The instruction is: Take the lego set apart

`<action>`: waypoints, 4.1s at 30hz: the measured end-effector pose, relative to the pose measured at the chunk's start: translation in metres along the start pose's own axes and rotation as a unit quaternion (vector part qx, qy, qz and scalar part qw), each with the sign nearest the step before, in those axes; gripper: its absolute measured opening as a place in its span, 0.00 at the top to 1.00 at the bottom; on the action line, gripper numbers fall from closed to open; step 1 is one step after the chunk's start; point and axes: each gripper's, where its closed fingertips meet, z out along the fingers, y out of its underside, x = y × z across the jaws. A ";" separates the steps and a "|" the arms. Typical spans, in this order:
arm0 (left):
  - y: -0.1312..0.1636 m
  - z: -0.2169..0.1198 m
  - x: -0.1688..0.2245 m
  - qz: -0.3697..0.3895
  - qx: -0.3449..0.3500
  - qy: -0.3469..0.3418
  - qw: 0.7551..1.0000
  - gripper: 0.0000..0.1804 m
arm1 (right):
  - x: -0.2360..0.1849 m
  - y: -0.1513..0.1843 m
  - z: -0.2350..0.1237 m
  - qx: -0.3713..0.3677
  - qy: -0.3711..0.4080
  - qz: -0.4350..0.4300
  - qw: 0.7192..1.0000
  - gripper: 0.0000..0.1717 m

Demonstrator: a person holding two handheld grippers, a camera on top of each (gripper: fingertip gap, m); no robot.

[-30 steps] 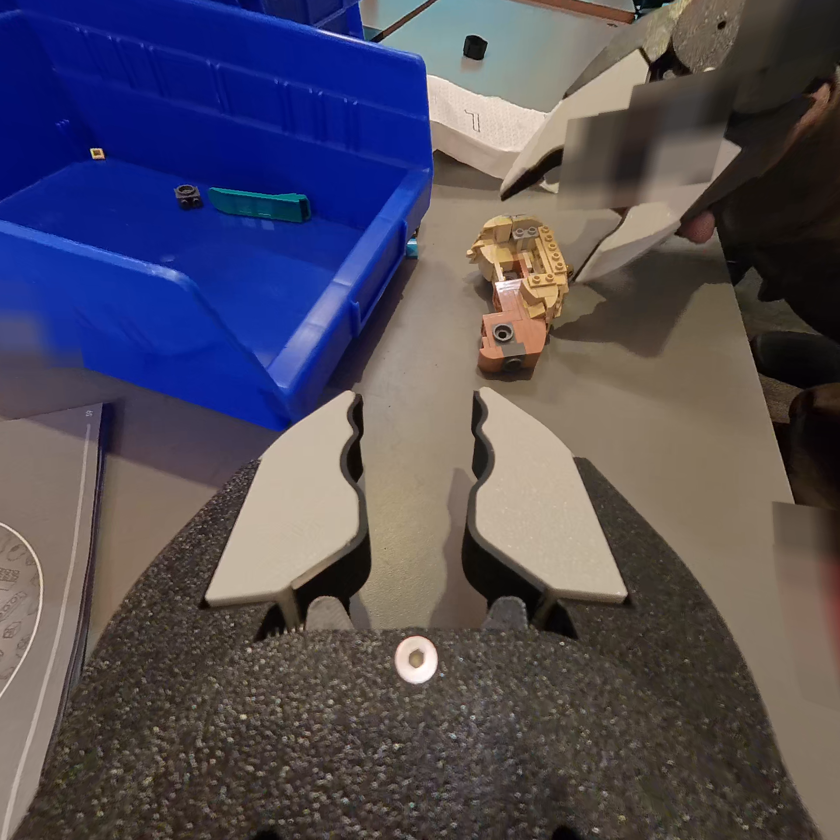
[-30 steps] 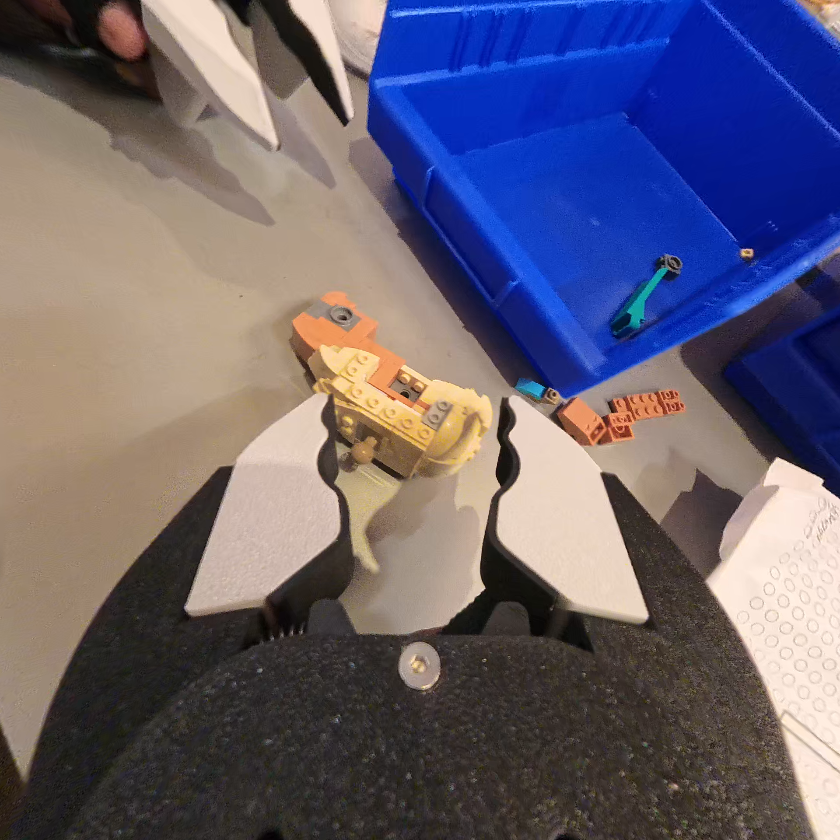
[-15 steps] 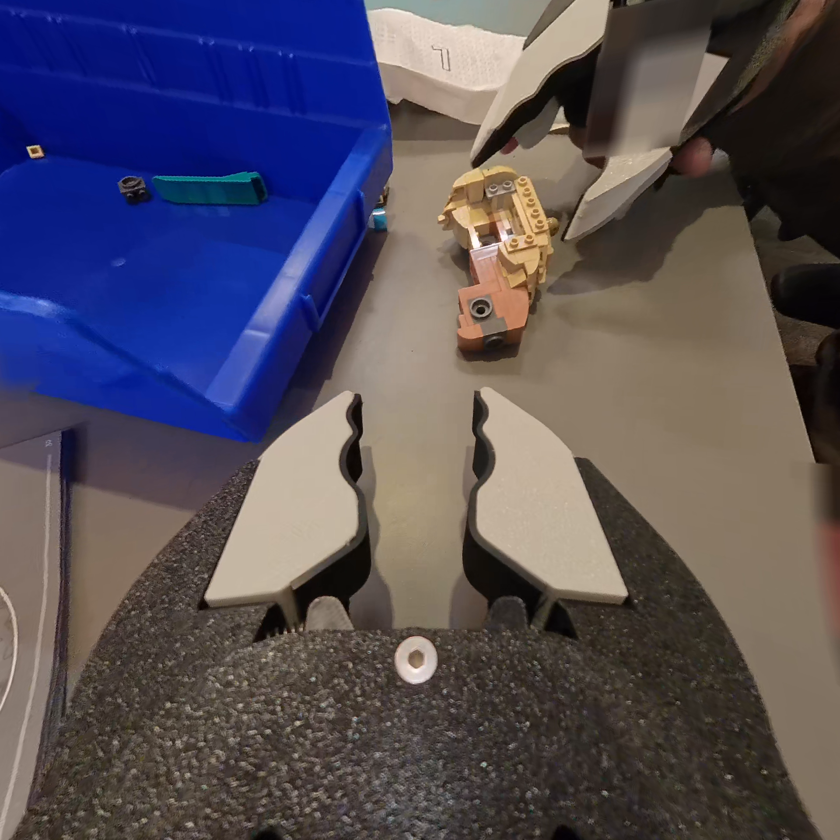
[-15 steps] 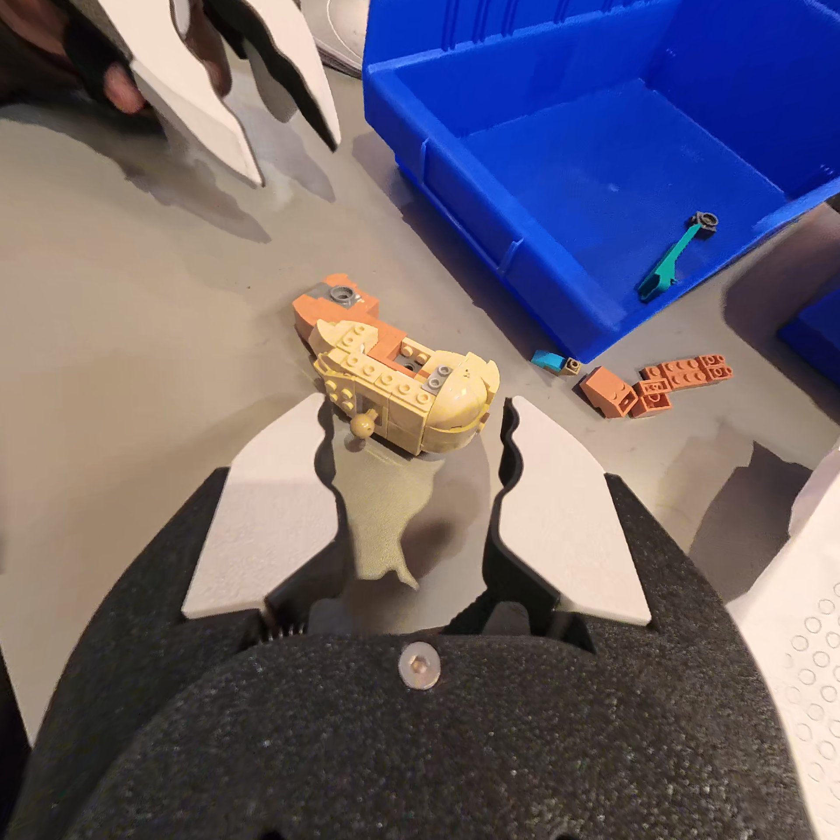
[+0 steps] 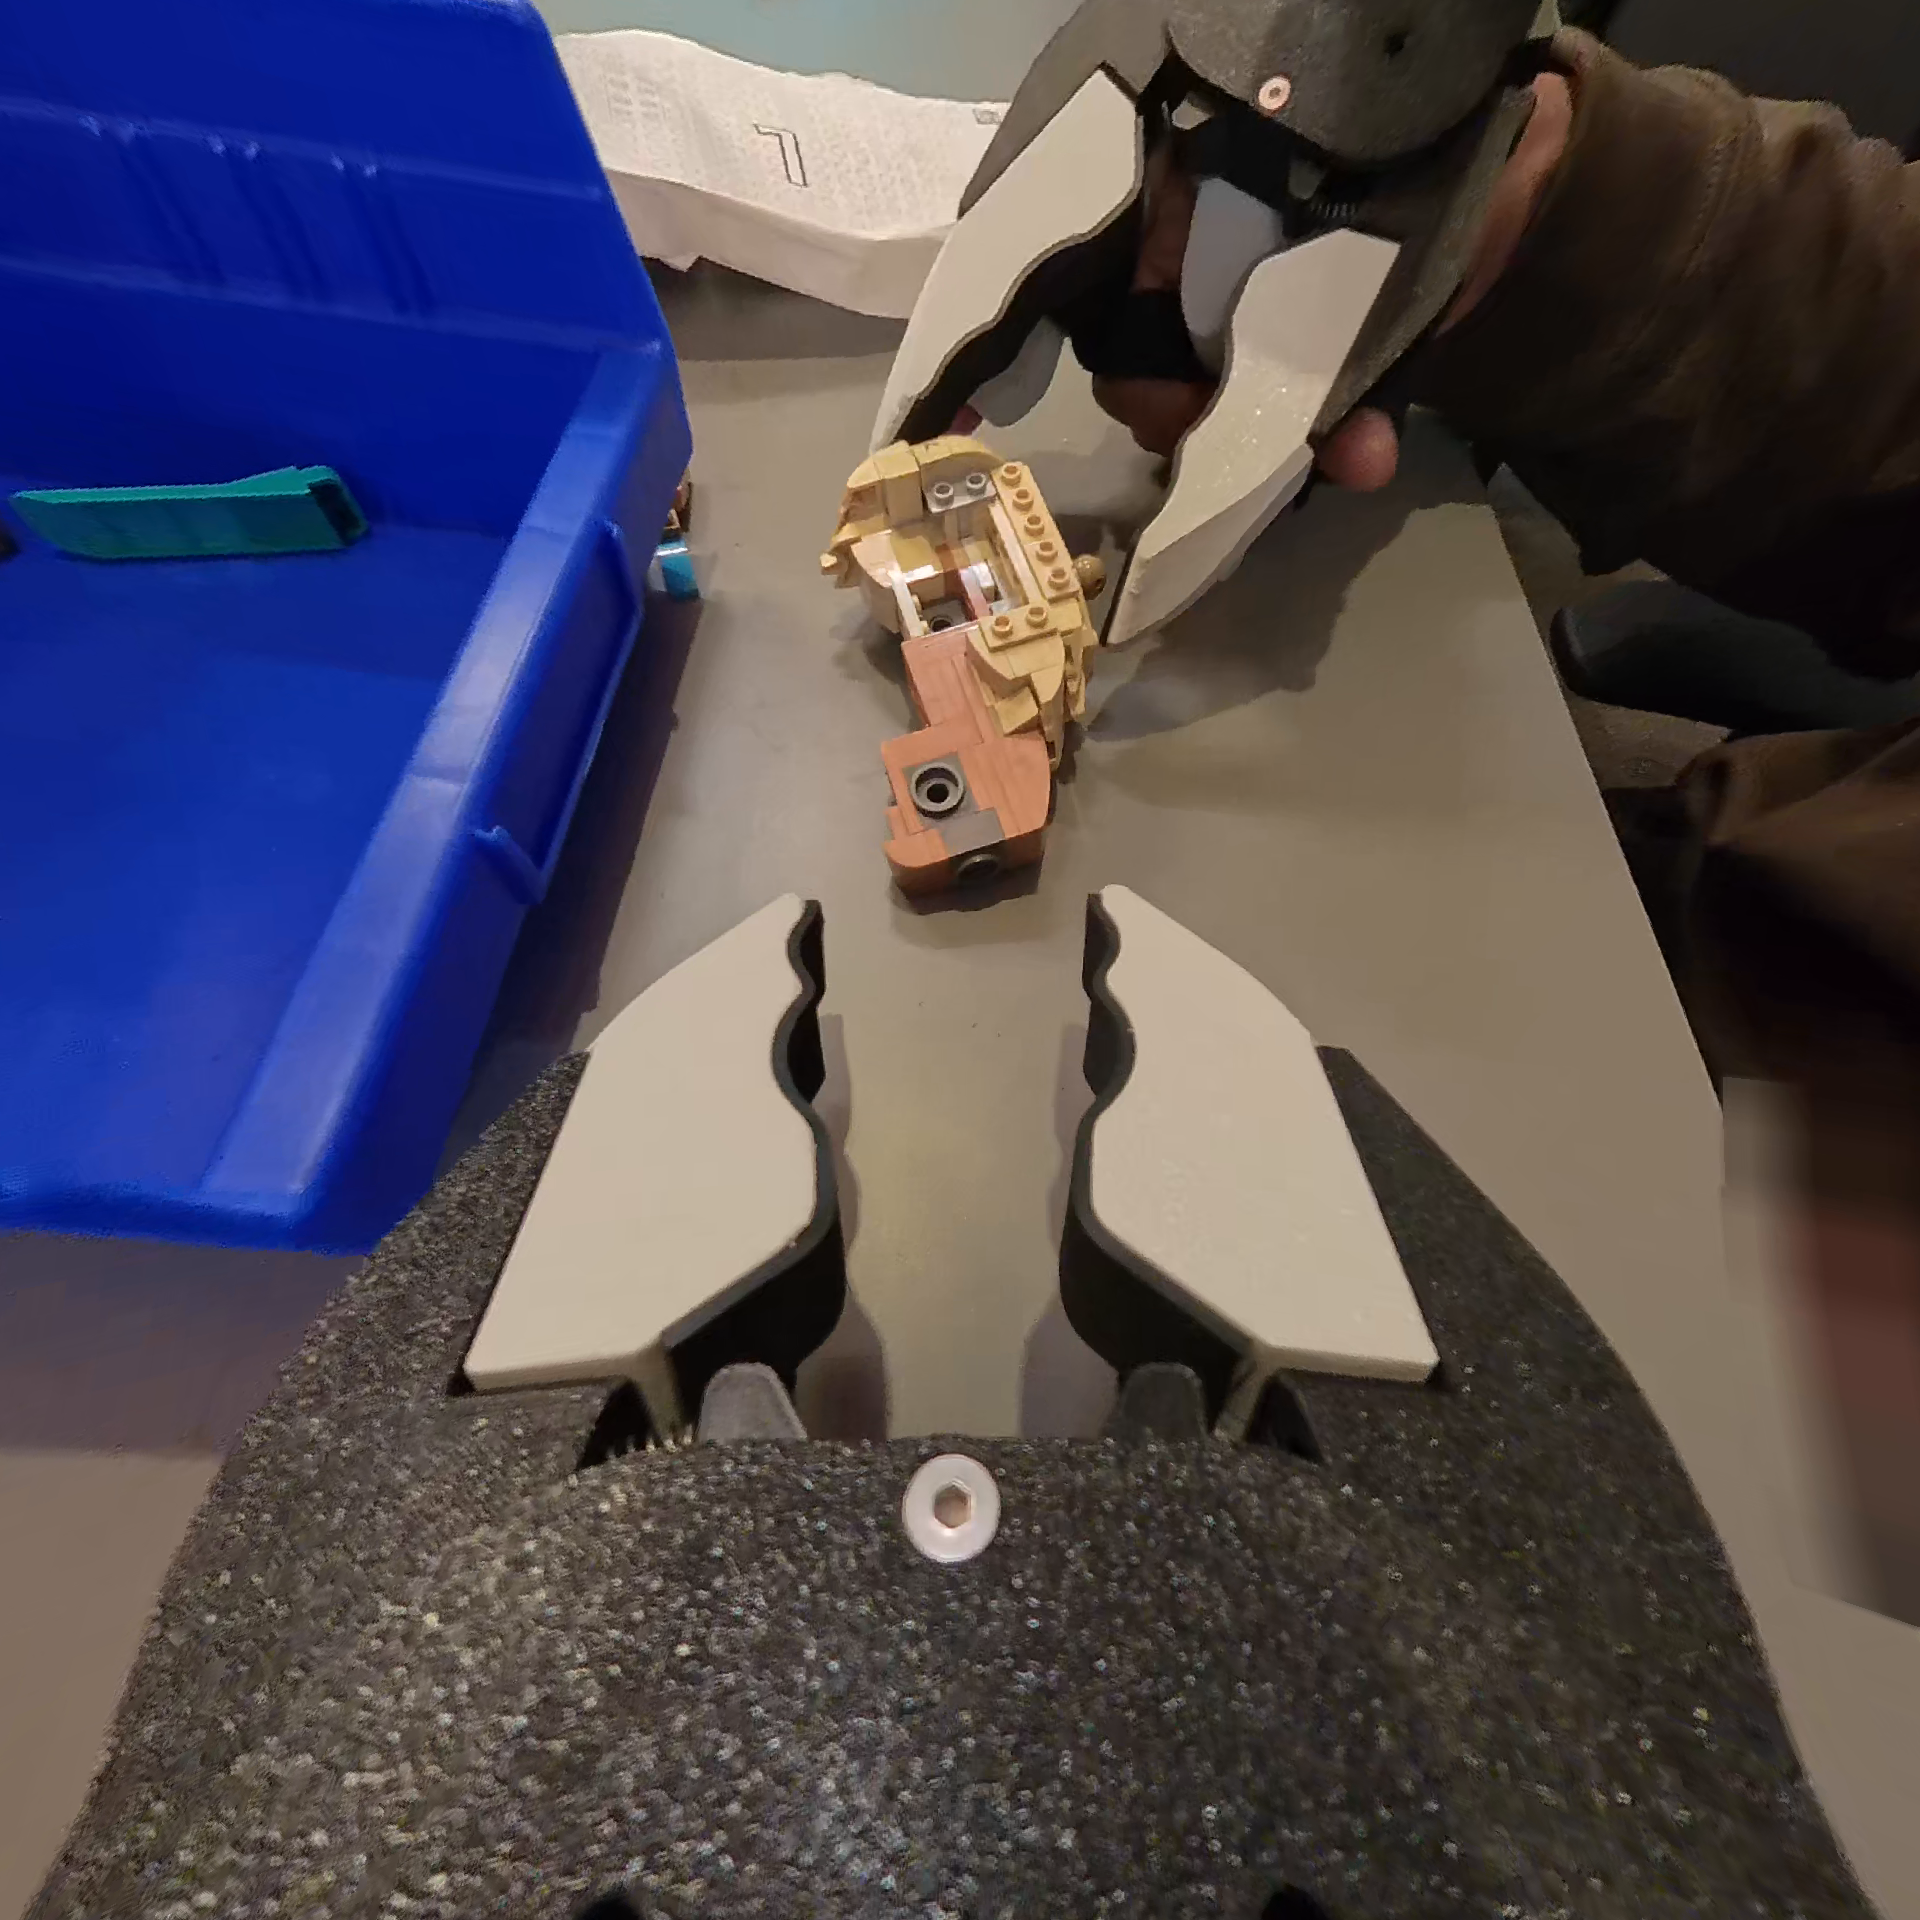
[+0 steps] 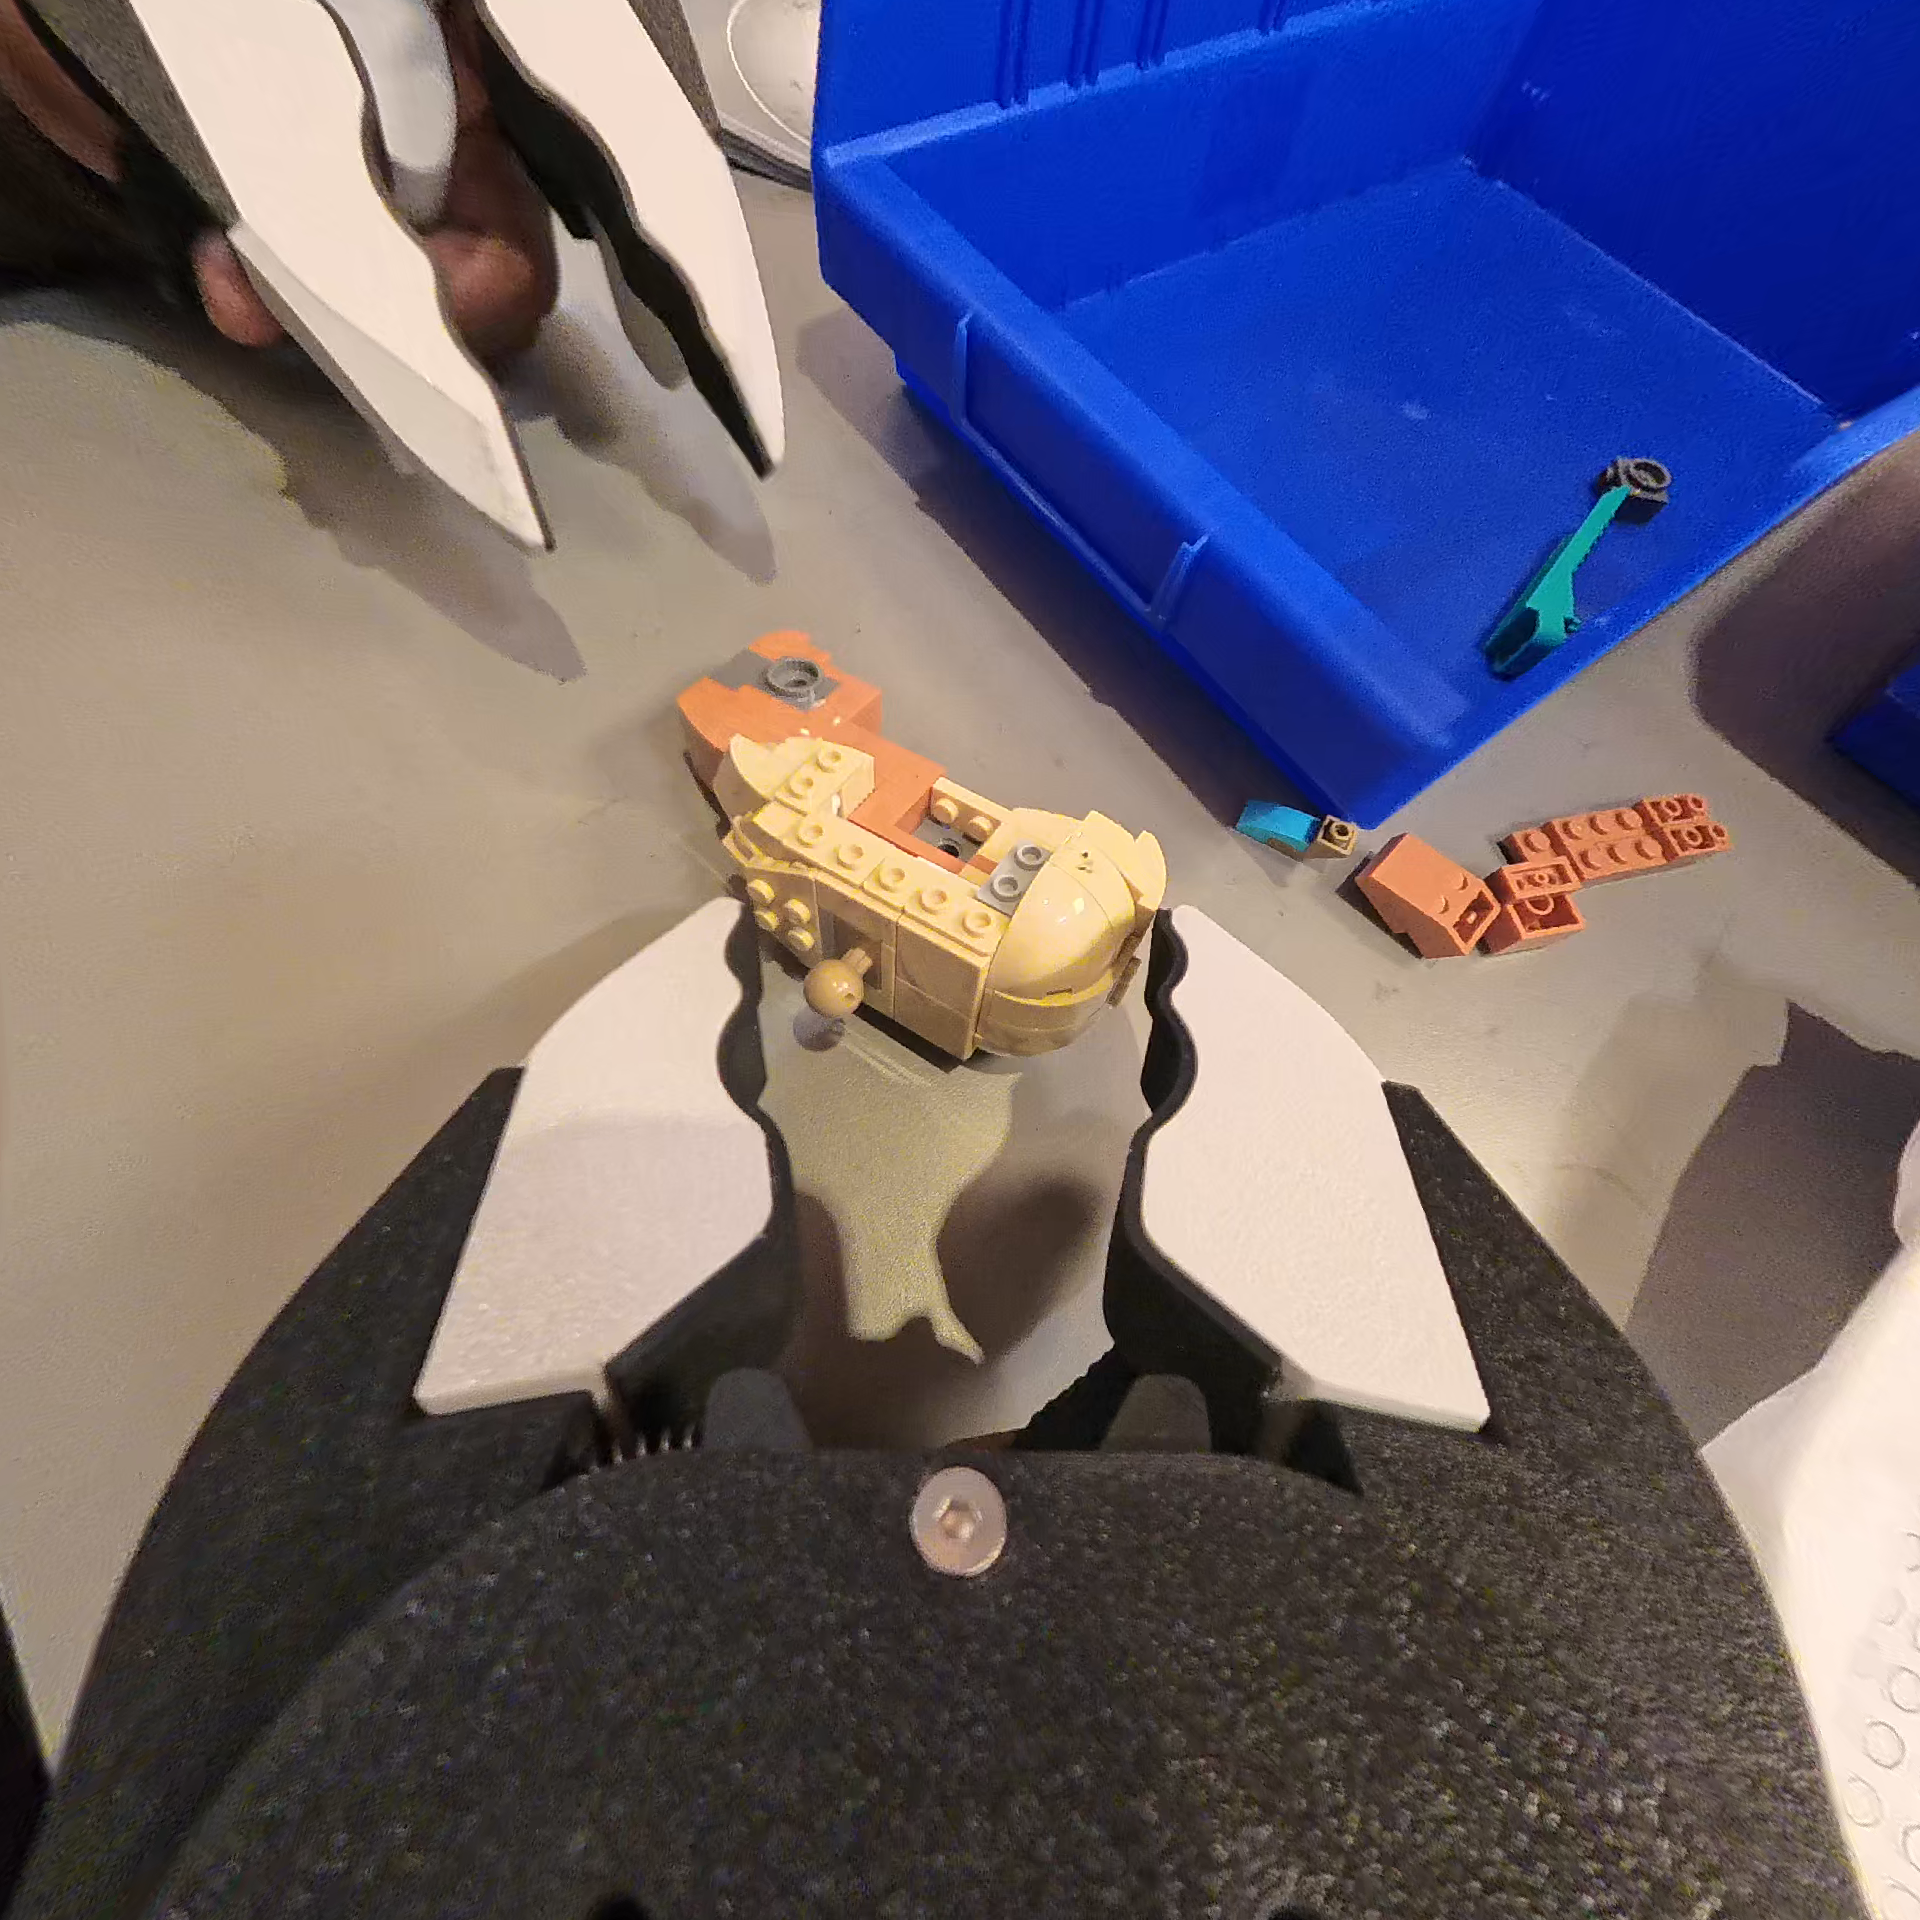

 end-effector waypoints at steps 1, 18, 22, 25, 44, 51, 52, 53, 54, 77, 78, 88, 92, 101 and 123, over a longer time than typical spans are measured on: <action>0.000 0.002 0.001 0.006 -0.003 0.008 1.000 0.73 | 0.000 -0.001 -0.001 0.007 -0.004 0.003 1.000 0.59; -0.009 -0.006 0.004 0.052 0.044 -0.012 0.998 0.73 | 0.010 -0.012 -0.013 0.071 -0.047 0.090 0.992 0.62; -0.008 -0.005 0.003 0.056 0.038 -0.017 0.998 0.73 | 0.008 -0.010 -0.010 0.056 -0.035 0.071 0.995 0.63; -0.007 -0.004 0.003 0.058 0.035 -0.021 0.997 0.73 | 0.006 -0.008 -0.008 0.046 -0.027 0.053 0.997 0.63; -0.007 -0.004 0.002 0.072 0.033 -0.040 0.996 0.72 | 0.007 -0.008 -0.008 0.046 -0.022 0.057 0.997 0.64; -0.007 -0.004 0.002 0.071 0.035 -0.041 0.996 0.72 | 0.009 -0.007 -0.009 0.046 -0.021 0.068 0.996 0.64; -0.007 -0.004 0.002 0.071 0.035 -0.041 0.996 0.72 | 0.009 -0.007 -0.009 0.046 -0.022 0.071 0.996 0.64; -0.007 -0.004 0.002 0.071 0.035 -0.041 0.996 0.72 | 0.009 -0.007 -0.009 0.045 -0.025 0.073 0.996 0.64; -0.007 -0.004 0.002 0.071 0.035 -0.041 0.996 0.72 | 0.009 -0.006 -0.008 0.044 -0.027 0.076 0.996 0.64; -0.005 -0.009 0.003 0.069 0.029 -0.042 0.996 0.69 | -0.051 -0.019 0.036 -0.024 -0.047 -0.046 0.998 0.63; -0.003 -0.010 0.004 0.067 0.024 -0.039 0.997 0.68 | -0.050 -0.020 0.039 -0.025 -0.040 -0.043 0.998 0.63; 0.012 -0.001 0.011 0.080 -0.040 -0.037 0.995 0.64 | -0.064 -0.033 0.054 -0.025 -0.028 -0.040 0.998 0.64; 0.014 -0.002 0.012 0.083 -0.042 -0.031 0.995 0.68 | -0.063 -0.035 0.050 -0.013 -0.066 -0.032 0.997 0.64; 0.018 -0.011 0.001 0.057 -0.043 -0.016 0.997 0.75 | -0.048 -0.027 0.052 -0.045 -0.117 -0.165 0.978 0.65; 0.026 -0.026 -0.003 0.057 -0.041 0.037 0.997 0.75 | 0.056 0.017 0.004 -0.131 -0.082 -0.127 0.980 0.72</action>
